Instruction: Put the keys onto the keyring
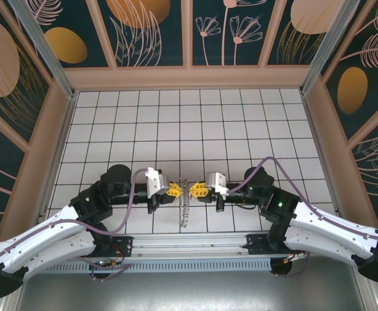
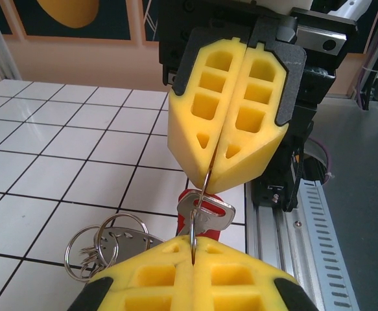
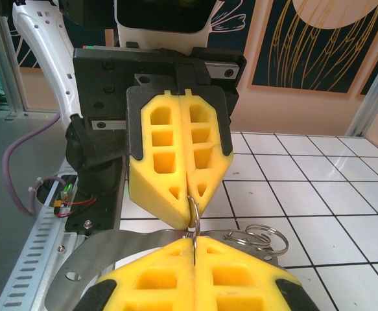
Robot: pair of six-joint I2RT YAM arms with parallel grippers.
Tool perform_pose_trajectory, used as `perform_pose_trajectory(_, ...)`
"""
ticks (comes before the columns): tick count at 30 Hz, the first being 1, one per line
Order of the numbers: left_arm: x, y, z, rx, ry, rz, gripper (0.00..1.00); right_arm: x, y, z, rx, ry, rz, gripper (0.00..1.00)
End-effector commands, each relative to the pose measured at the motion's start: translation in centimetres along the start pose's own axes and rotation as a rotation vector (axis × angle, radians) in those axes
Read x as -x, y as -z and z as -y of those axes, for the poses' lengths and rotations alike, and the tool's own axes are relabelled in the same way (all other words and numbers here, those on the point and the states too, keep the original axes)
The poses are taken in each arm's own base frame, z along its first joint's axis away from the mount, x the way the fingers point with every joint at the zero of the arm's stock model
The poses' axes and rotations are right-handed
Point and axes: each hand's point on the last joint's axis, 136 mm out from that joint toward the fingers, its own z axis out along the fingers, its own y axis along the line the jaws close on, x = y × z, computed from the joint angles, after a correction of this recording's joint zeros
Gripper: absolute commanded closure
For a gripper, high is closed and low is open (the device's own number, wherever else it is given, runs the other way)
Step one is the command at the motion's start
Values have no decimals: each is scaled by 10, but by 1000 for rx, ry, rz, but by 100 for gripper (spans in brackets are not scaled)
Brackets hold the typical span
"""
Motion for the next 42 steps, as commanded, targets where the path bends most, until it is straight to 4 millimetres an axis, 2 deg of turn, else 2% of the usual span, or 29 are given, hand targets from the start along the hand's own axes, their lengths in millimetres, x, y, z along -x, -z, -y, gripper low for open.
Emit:
perform_pose_trajectory(1, 17, 2, 5, -21, -40, 43, 100, 17, 1, 1, 8, 10, 47, 100)
perform_pose_trajectory(14, 16, 2, 4, -16, -40, 40, 100, 17, 0, -1, 27, 7, 46, 100)
perform_pose_trajectory(26, 16, 1, 5, -22, -40, 39, 100, 14, 5, 9, -33, 6, 39, 100)
perform_pose_trajectory(42, 16, 1, 5, -24, -38, 37, 100, 12, 1, 2, 28, -10, 38, 100)
